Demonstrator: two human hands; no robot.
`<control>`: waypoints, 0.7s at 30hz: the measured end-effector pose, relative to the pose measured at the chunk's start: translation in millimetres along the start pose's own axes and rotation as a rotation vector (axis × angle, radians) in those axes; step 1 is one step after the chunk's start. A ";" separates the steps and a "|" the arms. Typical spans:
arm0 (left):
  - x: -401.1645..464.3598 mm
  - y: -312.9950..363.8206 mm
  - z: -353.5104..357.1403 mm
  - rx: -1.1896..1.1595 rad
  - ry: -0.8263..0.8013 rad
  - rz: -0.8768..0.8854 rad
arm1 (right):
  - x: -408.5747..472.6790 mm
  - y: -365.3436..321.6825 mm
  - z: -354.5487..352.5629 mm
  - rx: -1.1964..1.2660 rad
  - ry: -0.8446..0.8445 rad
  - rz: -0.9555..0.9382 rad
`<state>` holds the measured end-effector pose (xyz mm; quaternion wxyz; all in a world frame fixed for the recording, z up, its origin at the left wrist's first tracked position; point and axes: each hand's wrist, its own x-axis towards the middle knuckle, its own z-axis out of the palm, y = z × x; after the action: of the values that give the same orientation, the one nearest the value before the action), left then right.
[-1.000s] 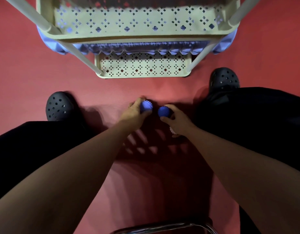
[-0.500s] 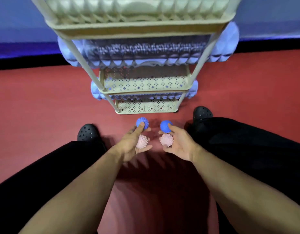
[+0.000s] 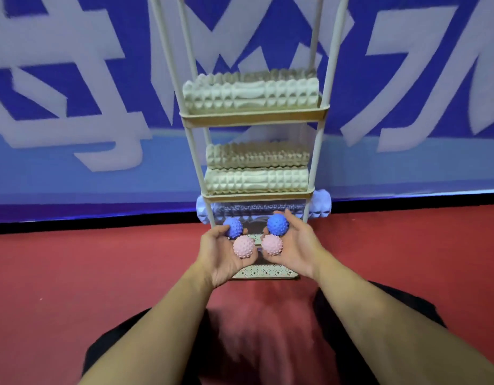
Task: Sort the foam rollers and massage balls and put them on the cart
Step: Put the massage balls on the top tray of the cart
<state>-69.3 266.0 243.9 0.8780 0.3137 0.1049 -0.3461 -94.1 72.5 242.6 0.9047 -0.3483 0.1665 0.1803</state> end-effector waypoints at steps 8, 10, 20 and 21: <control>-65.5 61.4 105.3 0.163 -0.074 0.162 | -78.9 -75.3 102.4 -0.173 -0.099 -0.242; -75.4 78.0 134.7 0.242 -0.060 0.245 | -94.7 -95.3 125.2 -0.227 -0.126 -0.308; -99.1 167.3 266.8 0.718 0.000 0.693 | -129.8 -227.1 239.0 -0.713 -0.073 -0.756; -98.9 179.1 278.2 0.799 0.027 0.770 | -130.1 -242.0 250.2 -0.800 -0.059 -0.808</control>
<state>-30.8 247.1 586.6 0.7524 0.6424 -0.1455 -0.0090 -57.5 50.3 611.7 0.7037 -0.6947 -0.0867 -0.1215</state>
